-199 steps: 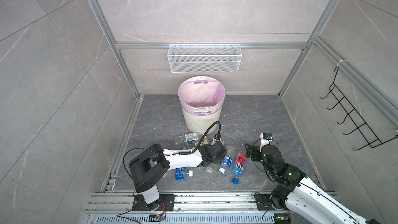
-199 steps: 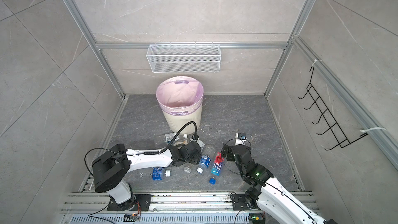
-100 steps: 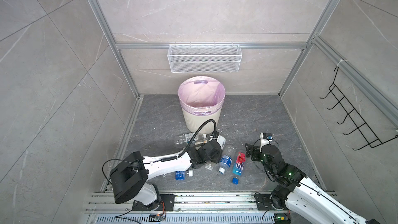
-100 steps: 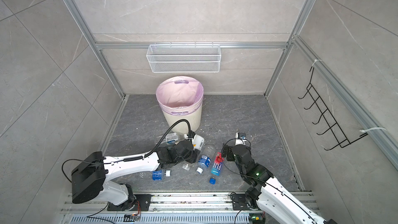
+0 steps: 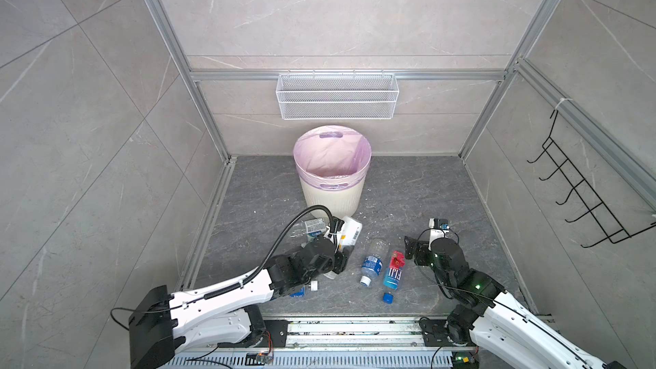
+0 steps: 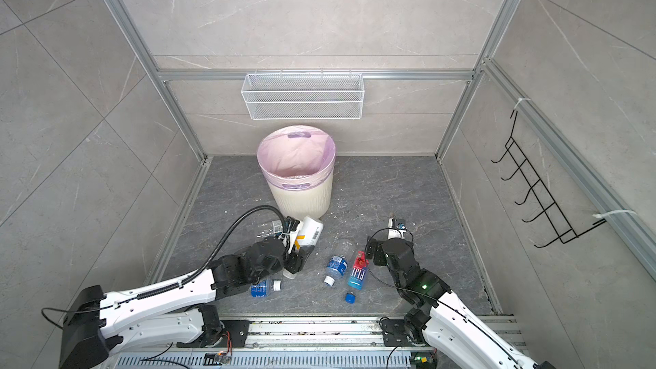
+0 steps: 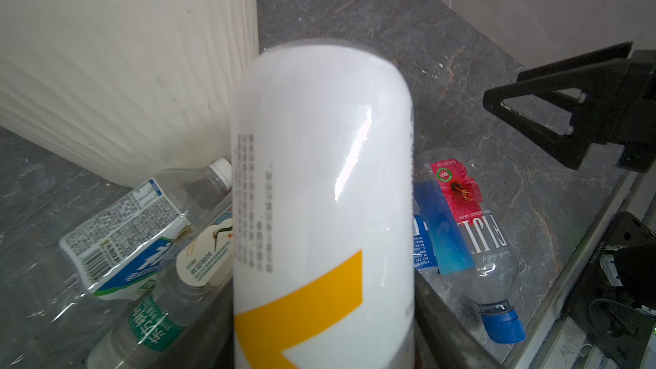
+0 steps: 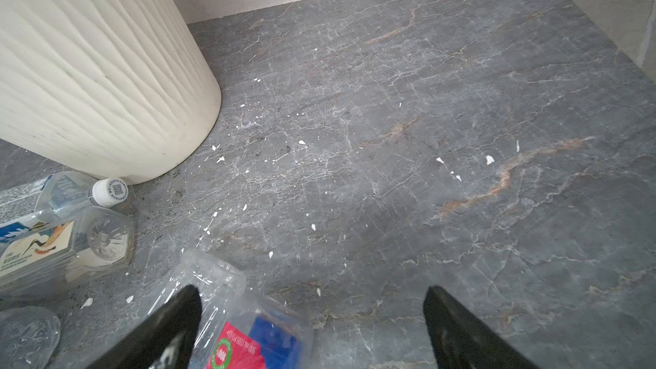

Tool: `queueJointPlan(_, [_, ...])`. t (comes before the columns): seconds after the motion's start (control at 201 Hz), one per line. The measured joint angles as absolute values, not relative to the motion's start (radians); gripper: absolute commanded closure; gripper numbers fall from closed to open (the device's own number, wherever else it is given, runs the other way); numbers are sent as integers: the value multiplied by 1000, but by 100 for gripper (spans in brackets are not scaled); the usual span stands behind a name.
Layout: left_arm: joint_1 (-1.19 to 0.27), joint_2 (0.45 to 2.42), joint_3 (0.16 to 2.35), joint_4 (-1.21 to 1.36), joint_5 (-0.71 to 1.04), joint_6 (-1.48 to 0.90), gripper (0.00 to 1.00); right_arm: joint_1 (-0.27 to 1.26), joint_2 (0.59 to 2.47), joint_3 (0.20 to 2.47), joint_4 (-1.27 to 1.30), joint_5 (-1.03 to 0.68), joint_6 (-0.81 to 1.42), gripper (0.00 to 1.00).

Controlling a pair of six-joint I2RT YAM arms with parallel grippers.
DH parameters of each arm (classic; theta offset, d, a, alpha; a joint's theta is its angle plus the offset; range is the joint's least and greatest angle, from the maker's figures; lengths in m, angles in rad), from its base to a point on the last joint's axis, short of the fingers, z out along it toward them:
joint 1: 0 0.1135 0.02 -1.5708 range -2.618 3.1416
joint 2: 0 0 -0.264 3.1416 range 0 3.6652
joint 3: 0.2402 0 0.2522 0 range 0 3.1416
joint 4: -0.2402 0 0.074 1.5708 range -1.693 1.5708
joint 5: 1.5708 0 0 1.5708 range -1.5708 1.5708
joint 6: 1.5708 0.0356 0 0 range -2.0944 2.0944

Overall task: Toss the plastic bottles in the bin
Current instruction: 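Lift the yellow-chevron bottle with the left gripper up over the bin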

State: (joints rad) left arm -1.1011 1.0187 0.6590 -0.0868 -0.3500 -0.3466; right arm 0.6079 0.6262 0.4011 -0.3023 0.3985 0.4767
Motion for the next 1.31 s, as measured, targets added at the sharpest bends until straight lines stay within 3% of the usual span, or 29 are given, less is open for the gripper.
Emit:
queueJointPlan(0.807, [-1100,573,629,-278,-527,-271,40,607,668,401,-295,373,477,1])
queueJointPlan(1.08, [-1099,601,831,-319,-527,-202,40,607,705,402,-295,369,477,1])
queueJointPlan(1.309, [-1018,805,1137,-325,-478,-104,40,607,727,405,-294,369,477,1])
